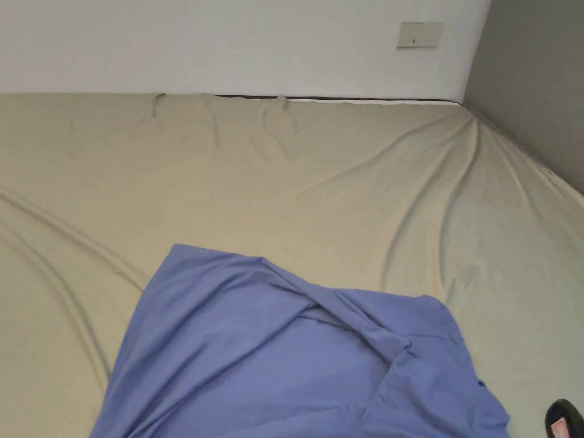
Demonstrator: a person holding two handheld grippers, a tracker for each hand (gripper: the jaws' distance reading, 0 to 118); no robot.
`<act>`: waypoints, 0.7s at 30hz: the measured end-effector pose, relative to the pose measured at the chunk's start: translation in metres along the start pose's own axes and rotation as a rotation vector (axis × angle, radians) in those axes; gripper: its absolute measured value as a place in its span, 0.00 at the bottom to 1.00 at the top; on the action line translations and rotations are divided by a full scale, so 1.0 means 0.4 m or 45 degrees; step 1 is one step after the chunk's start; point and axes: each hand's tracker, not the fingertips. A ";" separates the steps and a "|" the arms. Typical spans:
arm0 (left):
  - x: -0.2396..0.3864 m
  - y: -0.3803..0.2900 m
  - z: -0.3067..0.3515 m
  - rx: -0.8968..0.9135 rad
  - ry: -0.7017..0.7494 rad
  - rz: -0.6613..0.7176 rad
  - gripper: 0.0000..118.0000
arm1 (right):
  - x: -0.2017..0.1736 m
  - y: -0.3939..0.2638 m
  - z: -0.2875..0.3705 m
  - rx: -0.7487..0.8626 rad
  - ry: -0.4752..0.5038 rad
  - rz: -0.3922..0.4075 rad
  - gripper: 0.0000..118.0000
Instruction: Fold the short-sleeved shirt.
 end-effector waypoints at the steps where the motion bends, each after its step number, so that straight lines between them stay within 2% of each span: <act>1: 0.016 0.011 0.019 0.074 0.037 -0.051 0.99 | -0.014 0.017 0.020 0.013 -0.008 0.000 1.00; 3: 0.042 0.028 0.041 0.140 0.065 -0.135 0.96 | -0.029 0.039 0.047 -0.018 0.000 -0.041 0.99; 4: 0.050 0.032 0.047 0.129 0.056 -0.149 0.84 | -0.025 0.042 0.057 -0.009 0.002 -0.052 0.85; 5: 0.055 0.029 0.055 0.125 0.040 -0.137 0.57 | -0.022 0.047 0.066 -0.009 0.016 -0.074 0.47; 6: 0.055 0.026 0.058 0.115 0.008 -0.143 0.10 | -0.024 0.053 0.066 -0.021 0.020 -0.084 0.00; 7: 0.051 0.018 0.051 0.085 -0.004 -0.139 0.00 | -0.029 0.054 0.060 -0.030 -0.010 -0.091 0.00; 8: 0.056 -0.009 0.040 0.085 0.004 -0.101 0.00 | -0.022 0.068 0.085 0.016 -0.128 -0.045 0.00; 9: 0.056 -0.023 0.036 0.042 0.006 -0.105 0.00 | -0.006 0.081 0.080 0.004 0.004 -0.024 0.00; 10: 0.059 -0.038 0.026 -0.038 -0.036 -0.124 0.00 | 0.003 0.040 0.075 -0.283 0.012 -0.299 0.00; 11: 0.067 -0.036 0.029 -0.048 -0.038 -0.148 0.00 | 0.004 0.071 0.084 -0.024 -0.024 -0.056 0.00; 12: 0.074 -0.044 0.029 -0.047 -0.012 -0.192 0.00 | -0.046 0.071 0.076 -0.089 -0.019 -0.088 0.00; 13: 0.079 -0.054 0.023 -0.085 -0.011 -0.237 0.00 | -0.051 0.067 0.074 -0.166 -0.045 -0.100 0.00; 14: 0.083 -0.066 0.016 -0.119 -0.016 -0.257 0.00 | -0.054 0.073 0.074 -0.124 -0.034 -0.068 0.00; 16: 0.076 -0.079 0.015 -0.167 -0.045 -0.237 0.00 | -0.068 0.089 0.061 -0.138 -0.016 -0.092 0.00; 17: 0.075 -0.097 -0.001 -0.222 -0.047 -0.242 0.00 | -0.073 0.085 0.056 -0.194 -0.011 -0.152 0.00; 18: 0.071 -0.117 -0.019 -0.280 -0.035 -0.245 0.00 | -0.078 0.092 0.054 -0.163 -0.012 -0.118 0.00; 20: 0.058 -0.164 -0.056 -0.404 -0.020 -0.292 0.00 | -0.065 0.060 0.057 -0.174 0.001 -0.162 0.00; 21: 0.049 -0.187 -0.080 -0.479 -0.031 -0.297 0.00 | -0.060 0.053 0.059 -0.186 0.009 -0.153 0.00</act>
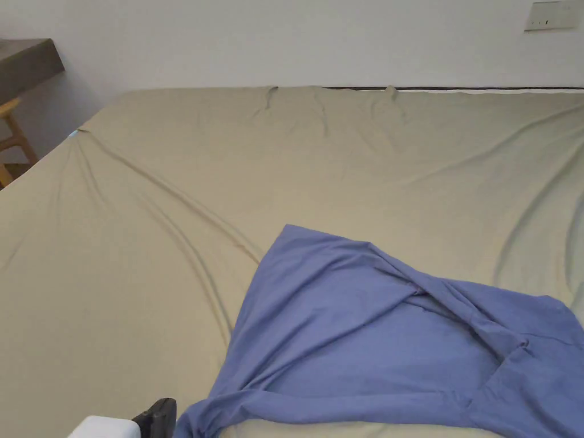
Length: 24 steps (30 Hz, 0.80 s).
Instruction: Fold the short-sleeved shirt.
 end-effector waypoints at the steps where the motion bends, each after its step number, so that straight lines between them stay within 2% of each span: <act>1: -0.004 -0.013 -0.026 -0.054 -0.016 -0.009 0.00 | 0.002 -0.002 0.000 -0.009 0.007 0.003 0.00; 3: -0.020 -0.043 -0.093 -0.146 -0.071 -0.017 0.04 | 0.036 -0.037 0.002 -0.020 0.027 -0.030 0.00; 6: -0.033 -0.086 -0.211 -0.280 -0.057 -0.087 1.00 | 0.078 -0.055 0.008 -0.052 0.040 -0.028 0.00; 7: -0.044 -0.088 -0.234 -0.262 -0.078 -0.096 0.93 | 0.029 -0.050 -0.007 -0.091 0.024 0.058 0.00; 10: -0.059 -0.090 -0.310 -0.340 -0.102 -0.077 0.93 | 0.011 -0.056 -0.015 -0.113 0.033 0.060 0.00; 15: -0.058 -0.086 -0.406 -0.434 -0.099 -0.151 0.92 | -0.028 -0.049 -0.034 -0.143 0.041 0.092 0.00; 16: -0.058 -0.082 -0.422 -0.476 -0.117 -0.138 0.82 | -0.031 -0.050 -0.039 -0.149 0.041 0.095 0.00; 17: -0.060 -0.079 -0.427 -0.501 -0.142 -0.096 0.56 | -0.034 -0.053 -0.043 -0.152 0.039 0.095 0.00; 18: -0.057 -0.079 -0.419 -0.502 -0.173 -0.038 0.19 | -0.036 -0.055 -0.047 -0.156 0.038 0.094 0.00; 19: -0.060 -0.080 -0.420 -0.486 -0.248 0.061 0.01 | -0.040 -0.050 -0.050 -0.162 0.038 0.095 0.00; 20: -0.052 -0.081 -0.412 -0.459 -0.293 0.108 0.01 | -0.043 -0.052 -0.054 -0.168 0.034 0.096 0.00; 22: -0.022 -0.089 -0.392 -0.432 -0.199 -0.048 0.01 | -0.042 -0.060 -0.064 -0.193 0.029 0.096 0.00; 24: -0.019 -0.088 -0.372 -0.424 -0.215 -0.031 0.01 | -0.032 -0.062 -0.071 -0.212 0.027 0.086 0.00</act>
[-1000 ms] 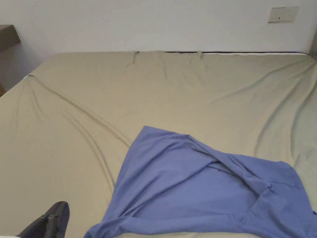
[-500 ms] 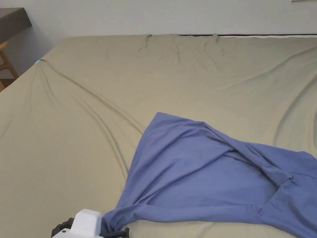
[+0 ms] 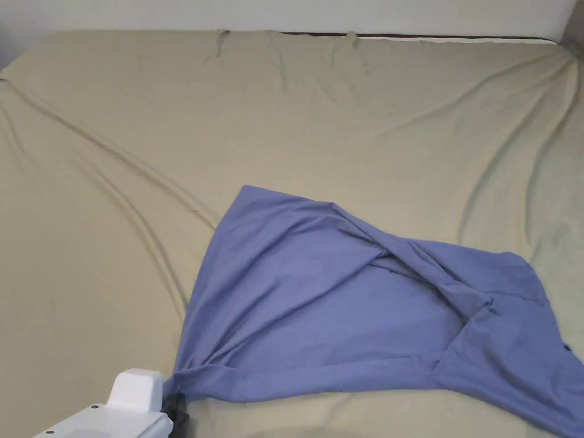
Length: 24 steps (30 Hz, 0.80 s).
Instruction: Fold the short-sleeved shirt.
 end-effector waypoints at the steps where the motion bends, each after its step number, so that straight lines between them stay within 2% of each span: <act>1: -0.003 0.002 0.011 0.012 -0.039 0.038 0.01 | 0.005 -0.005 -0.007 -0.014 -0.003 -0.008 0.00; 4: -0.003 0.006 0.041 0.053 -0.027 0.073 0.01 | 0.037 -0.021 -0.027 -0.077 -0.050 -0.033 0.00; 9: 0.001 0.021 0.078 0.100 -0.033 0.111 0.01 | 0.112 -0.088 -0.118 -0.316 -0.171 -0.054 0.00; 12: 0.016 0.031 0.093 0.109 -0.043 0.127 0.01 | 0.173 -0.151 -0.218 -0.556 -0.123 -0.136 0.03; 13: 0.019 0.031 0.098 0.116 -0.045 0.135 0.01 | 0.190 -0.178 -0.253 -0.610 -0.123 -0.168 0.38; 14: 0.024 0.037 0.101 0.117 -0.050 0.136 0.01 | 0.203 -0.207 -0.292 -0.686 -0.128 -0.193 0.81; 15: 0.028 0.039 0.104 0.117 -0.046 0.136 0.01 | 0.216 -0.235 -0.323 -0.743 -0.161 -0.211 1.00; 16: 0.031 0.040 0.109 0.121 -0.040 0.136 0.01 | 0.219 -0.257 -0.337 -0.608 -0.194 -0.140 0.90; 17: 0.032 0.043 0.115 0.121 -0.044 0.138 0.01 | 0.209 -0.283 -0.357 -0.673 -0.162 -0.170 0.86; 20: 0.034 0.055 0.124 0.130 -0.050 0.157 0.01 | 0.231 -0.271 -0.397 -0.777 -0.179 -0.095 0.93; 22: 0.036 0.062 0.122 0.133 -0.035 0.150 0.01 | 0.224 -0.277 -0.420 -0.837 -0.189 -0.039 0.93; 24: 0.036 0.067 0.123 0.128 -0.032 0.147 0.01 | 0.222 -0.288 -0.465 -0.906 -0.173 -0.034 0.93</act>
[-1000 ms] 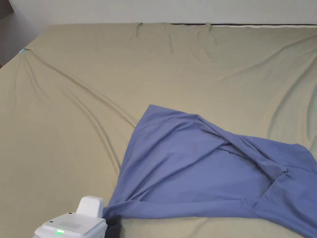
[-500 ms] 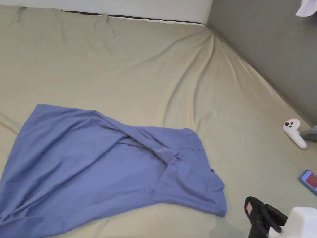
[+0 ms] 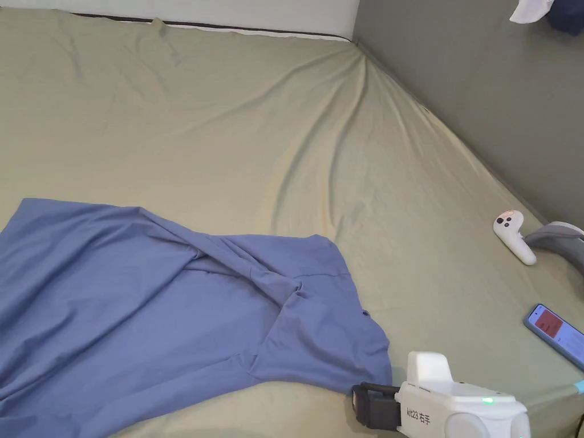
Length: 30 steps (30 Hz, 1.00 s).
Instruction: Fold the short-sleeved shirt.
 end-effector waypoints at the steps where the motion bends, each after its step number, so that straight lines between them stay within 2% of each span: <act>1: 0.002 0.001 0.002 0.001 0.001 0.002 0.01 | -0.008 0.003 0.001 0.025 -0.002 0.028 0.93; 3: 0.002 0.003 0.000 0.002 0.006 0.000 0.01 | -0.013 0.023 0.001 0.027 0.003 0.080 0.84; 5: 0.007 0.005 0.002 -0.001 0.007 0.002 0.01 | -0.024 0.023 0.010 0.038 0.033 0.102 0.62; 6: 0.009 0.005 0.001 0.003 0.009 0.003 0.01 | -0.029 0.021 0.019 0.045 0.061 0.085 0.39; 7: 0.011 0.005 0.003 0.006 0.011 0.004 0.01 | -0.020 0.025 0.018 0.034 0.132 0.062 0.00; 8: 0.013 0.006 0.007 0.010 0.010 0.011 0.01 | -0.024 0.021 0.030 0.099 0.166 0.074 0.00; 9: 0.015 0.007 0.011 0.018 0.006 0.021 0.01 | -0.032 0.012 0.040 0.141 0.128 0.058 0.00; 11: 0.018 0.007 0.022 0.058 0.015 0.032 0.01 | -0.042 0.004 0.054 0.122 0.148 0.062 0.00; 17: 0.029 0.031 0.092 0.263 -0.006 0.080 0.01 | -0.024 0.008 0.189 0.381 0.268 -0.060 0.00; 23: 0.032 0.106 0.253 0.626 -0.036 0.001 0.01 | -0.031 0.092 0.464 0.778 0.358 -0.034 0.00; 30: 0.025 0.298 0.505 1.033 -0.081 -0.020 0.00 | 0.001 0.219 0.763 1.254 0.472 -0.042 0.00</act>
